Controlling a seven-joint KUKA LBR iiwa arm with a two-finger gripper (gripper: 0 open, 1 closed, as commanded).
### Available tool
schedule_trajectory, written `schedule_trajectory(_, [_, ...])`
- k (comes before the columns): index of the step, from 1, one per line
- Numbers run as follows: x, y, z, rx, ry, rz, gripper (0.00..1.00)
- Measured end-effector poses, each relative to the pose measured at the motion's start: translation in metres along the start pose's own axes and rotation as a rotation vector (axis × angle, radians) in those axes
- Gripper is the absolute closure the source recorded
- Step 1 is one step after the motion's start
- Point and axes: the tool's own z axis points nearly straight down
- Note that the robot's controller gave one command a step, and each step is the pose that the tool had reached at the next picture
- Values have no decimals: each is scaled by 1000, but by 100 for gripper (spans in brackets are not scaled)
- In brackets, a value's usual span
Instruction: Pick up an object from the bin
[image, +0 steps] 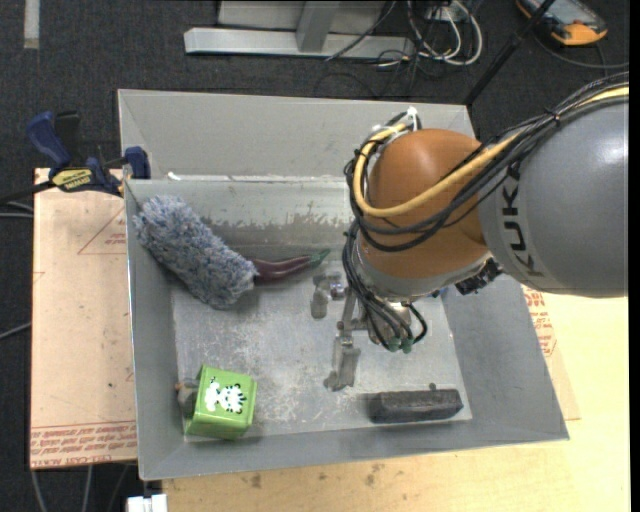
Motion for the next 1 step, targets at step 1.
schedule_trajectory(1, [-2,-1,-4,-1,-9,3,0])
